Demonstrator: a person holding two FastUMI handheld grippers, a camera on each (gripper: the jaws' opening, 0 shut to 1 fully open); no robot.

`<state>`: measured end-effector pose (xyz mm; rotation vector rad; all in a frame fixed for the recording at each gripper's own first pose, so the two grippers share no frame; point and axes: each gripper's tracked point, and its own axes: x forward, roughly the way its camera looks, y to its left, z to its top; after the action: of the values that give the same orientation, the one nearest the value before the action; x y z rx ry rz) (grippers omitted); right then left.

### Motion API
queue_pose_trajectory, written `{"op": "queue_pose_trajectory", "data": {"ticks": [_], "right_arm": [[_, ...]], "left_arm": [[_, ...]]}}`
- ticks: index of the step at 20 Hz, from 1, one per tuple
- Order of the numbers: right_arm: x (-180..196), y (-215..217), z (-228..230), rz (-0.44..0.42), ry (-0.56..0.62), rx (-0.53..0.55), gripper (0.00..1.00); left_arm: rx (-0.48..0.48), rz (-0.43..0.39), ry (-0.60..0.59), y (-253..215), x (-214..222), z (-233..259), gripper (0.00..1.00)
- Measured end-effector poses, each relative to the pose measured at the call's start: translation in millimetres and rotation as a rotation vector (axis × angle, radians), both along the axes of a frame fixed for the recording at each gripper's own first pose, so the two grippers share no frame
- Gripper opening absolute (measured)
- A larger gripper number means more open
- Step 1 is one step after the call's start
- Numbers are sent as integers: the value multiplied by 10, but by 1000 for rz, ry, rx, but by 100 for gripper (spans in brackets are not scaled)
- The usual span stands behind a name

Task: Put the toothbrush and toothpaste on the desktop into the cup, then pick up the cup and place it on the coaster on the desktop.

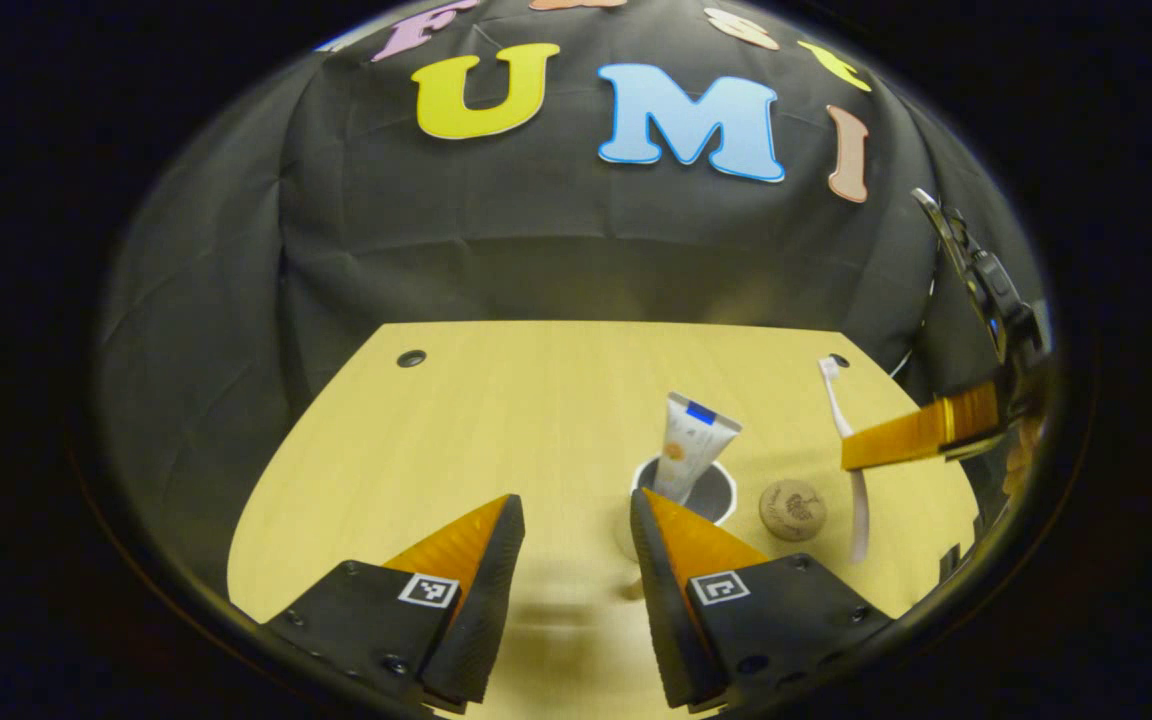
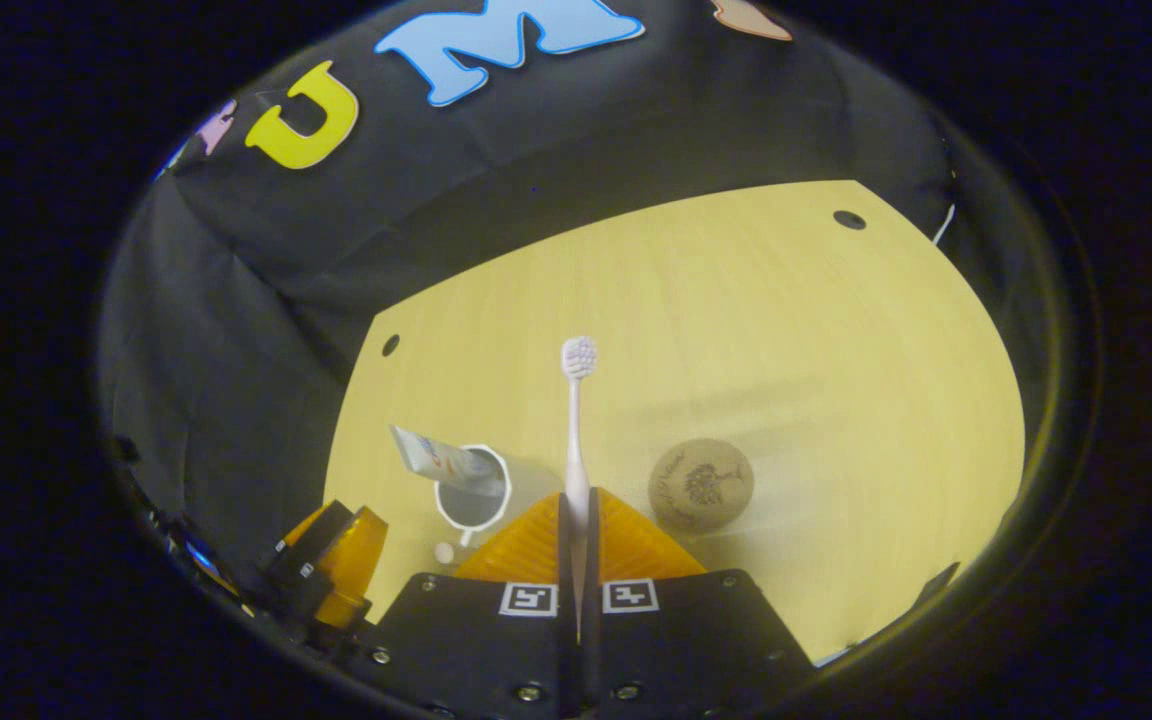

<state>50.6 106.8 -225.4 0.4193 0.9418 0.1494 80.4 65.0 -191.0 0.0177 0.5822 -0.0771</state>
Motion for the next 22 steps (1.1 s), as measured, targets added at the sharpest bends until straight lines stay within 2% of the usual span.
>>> {"op": "queue_pose_trajectory", "data": {"ticks": [6,12,20,22], "right_arm": [[475,371,85,-69,-67,29,2],[715,523,-15,-133,-158,19,2],[723,643,-232,-151,-341,-16,3],[588,670,-226,-140,-381,-34,4]], "left_arm": [[12,31,-1,576,-153,81,71],[42,38,4,969,-315,146,70],[53,24,18,1107,-402,154,69],[50,14,21,1084,-376,156,69]]}}
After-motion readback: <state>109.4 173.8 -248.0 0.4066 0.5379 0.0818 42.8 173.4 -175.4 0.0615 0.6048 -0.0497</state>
